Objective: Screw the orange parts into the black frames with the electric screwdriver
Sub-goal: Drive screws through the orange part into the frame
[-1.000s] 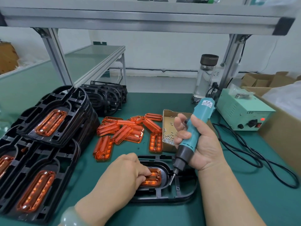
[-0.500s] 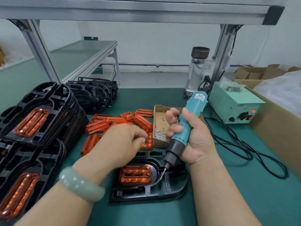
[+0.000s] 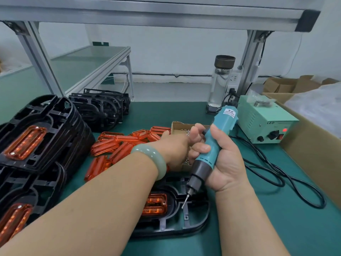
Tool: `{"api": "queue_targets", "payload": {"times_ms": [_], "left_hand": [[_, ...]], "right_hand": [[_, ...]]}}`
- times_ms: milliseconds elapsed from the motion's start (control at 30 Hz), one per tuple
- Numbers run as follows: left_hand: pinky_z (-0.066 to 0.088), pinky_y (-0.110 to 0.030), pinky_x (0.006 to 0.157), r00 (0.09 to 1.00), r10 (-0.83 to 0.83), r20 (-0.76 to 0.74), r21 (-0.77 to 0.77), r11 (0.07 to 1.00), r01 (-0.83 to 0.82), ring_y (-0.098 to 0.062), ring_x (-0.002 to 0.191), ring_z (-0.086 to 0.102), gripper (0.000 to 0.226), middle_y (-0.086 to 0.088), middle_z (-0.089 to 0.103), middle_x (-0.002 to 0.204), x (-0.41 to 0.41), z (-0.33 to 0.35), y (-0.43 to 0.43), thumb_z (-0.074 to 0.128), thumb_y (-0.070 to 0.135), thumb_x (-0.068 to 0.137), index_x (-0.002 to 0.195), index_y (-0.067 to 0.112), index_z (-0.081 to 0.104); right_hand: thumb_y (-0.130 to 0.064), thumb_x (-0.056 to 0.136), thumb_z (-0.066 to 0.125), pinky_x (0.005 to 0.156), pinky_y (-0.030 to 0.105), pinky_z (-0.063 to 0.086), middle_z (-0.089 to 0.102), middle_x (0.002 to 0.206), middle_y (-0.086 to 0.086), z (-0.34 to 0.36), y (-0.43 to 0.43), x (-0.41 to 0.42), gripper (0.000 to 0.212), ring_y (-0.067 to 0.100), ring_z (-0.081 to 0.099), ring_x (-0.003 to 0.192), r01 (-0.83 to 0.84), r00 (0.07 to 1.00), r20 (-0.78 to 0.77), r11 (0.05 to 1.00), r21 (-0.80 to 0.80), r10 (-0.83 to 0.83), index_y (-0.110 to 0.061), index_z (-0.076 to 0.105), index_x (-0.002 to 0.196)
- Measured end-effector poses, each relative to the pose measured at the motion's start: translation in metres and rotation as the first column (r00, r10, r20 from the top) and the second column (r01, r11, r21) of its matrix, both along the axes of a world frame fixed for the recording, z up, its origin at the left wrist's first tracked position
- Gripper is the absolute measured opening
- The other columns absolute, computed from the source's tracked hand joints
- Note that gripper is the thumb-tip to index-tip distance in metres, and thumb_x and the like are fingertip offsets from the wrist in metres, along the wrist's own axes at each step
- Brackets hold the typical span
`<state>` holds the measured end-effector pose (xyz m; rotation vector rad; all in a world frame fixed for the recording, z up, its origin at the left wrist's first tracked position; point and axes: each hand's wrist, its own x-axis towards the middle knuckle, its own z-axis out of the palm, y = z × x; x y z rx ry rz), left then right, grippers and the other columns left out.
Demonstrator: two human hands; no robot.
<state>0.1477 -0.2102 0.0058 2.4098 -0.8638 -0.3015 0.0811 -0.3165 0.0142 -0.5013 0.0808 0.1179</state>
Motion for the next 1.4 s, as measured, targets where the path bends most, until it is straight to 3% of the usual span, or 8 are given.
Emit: {"api": "queue_targets", "payload": {"times_ms": [200,267,400,467,600,867,1100,1400], "left_hand": [[0.036,-0.009,0.034,0.937,-0.011,-0.349,-0.204,0.977,-0.064,-0.002,0.034,0.045,0.018,0.011,0.048,0.041,0.005,0.015,-0.019,0.049,0.031,0.097,0.079,0.028,0.052],[0.041,-0.011,0.045,0.994,0.04,-0.101,0.006,0.999,-0.04,0.005,0.051,0.053,0.021,0.009,0.055,0.054,0.014,0.008,-0.02,0.055,0.024,0.093,0.077,0.034,0.045],[0.029,-0.017,0.031,0.945,0.07,-0.319,-0.11,0.988,-0.11,-0.007,0.036,0.046,0.014,0.01,0.056,0.058,0.014,0.008,-0.011,0.05,0.025,0.095,0.09,0.028,0.063],[0.034,-0.015,0.033,0.662,0.048,-0.748,-0.292,0.872,-0.392,-0.002,0.034,0.044,0.03,0.014,0.051,0.046,0.011,0.013,-0.015,0.042,0.03,0.098,0.076,0.028,0.061],[0.036,-0.014,0.047,0.628,0.096,-0.772,-0.246,0.866,-0.435,-0.003,0.046,0.047,0.033,0.014,0.05,0.046,0.006,0.018,-0.018,0.036,0.032,0.1,0.074,0.025,0.055],[0.042,-0.023,0.07,0.982,0.189,0.011,0.138,0.972,-0.188,-0.018,0.08,0.059,0.01,0.001,0.066,0.084,0.01,0.024,-0.003,0.057,0.014,0.091,0.088,0.02,0.064],[0.037,-0.009,0.039,0.924,0.297,-0.243,-0.098,0.94,-0.328,0.0,0.047,0.054,0.019,0.002,0.064,0.069,0.013,0.019,-0.001,0.054,0.006,0.092,0.102,0.012,0.069],[0.052,-0.02,0.057,0.839,0.299,-0.454,-0.224,0.873,-0.433,-0.01,0.058,0.062,0.035,-0.006,0.069,0.077,0.016,0.014,0.002,0.041,-0.007,0.089,0.103,0.01,0.068]], "right_hand": [[-0.029,0.076,0.059,0.048,0.017,0.043,0.068,0.08,0.004,0.0,-0.002,-0.001,0.023,0.002,0.046,0.039,-0.004,1.0,0.007,1.0,0.013,0.004,-0.013,0.059,0.093],[-0.028,0.077,0.059,0.048,0.017,0.043,0.068,0.081,0.005,0.0,-0.003,-0.001,0.023,0.002,0.046,0.039,-0.006,1.0,0.011,1.0,0.025,0.006,-0.013,0.059,0.094],[-0.028,0.077,0.059,0.045,0.018,0.045,0.069,0.083,0.006,-0.001,-0.002,-0.001,0.025,0.003,0.046,0.039,-0.014,1.0,0.018,0.998,0.056,0.013,-0.012,0.059,0.097],[-0.028,0.077,0.06,0.046,0.018,0.045,0.069,0.082,0.006,-0.002,-0.003,-0.001,0.026,0.003,0.047,0.039,-0.018,1.0,0.02,0.998,0.059,0.017,-0.012,0.06,0.097],[-0.029,0.076,0.06,0.047,0.017,0.045,0.069,0.081,0.005,-0.002,-0.002,0.0,0.026,0.003,0.047,0.04,-0.023,1.0,0.015,0.998,0.053,0.022,-0.012,0.061,0.096],[-0.028,0.078,0.059,0.046,0.017,0.045,0.068,0.081,0.006,-0.001,-0.003,0.0,0.026,0.003,0.046,0.039,-0.003,1.0,0.02,0.998,0.069,0.002,-0.011,0.059,0.097],[-0.026,0.076,0.059,0.043,0.018,0.044,0.066,0.079,0.007,0.003,0.0,-0.003,0.026,0.004,0.046,0.038,0.024,1.0,0.006,0.998,0.062,-0.024,-0.008,0.059,0.096],[-0.027,0.077,0.058,0.044,0.017,0.044,0.066,0.08,0.006,0.003,-0.001,-0.002,0.026,0.003,0.046,0.038,0.018,1.0,-0.001,0.998,0.057,-0.018,-0.009,0.059,0.095]]}}
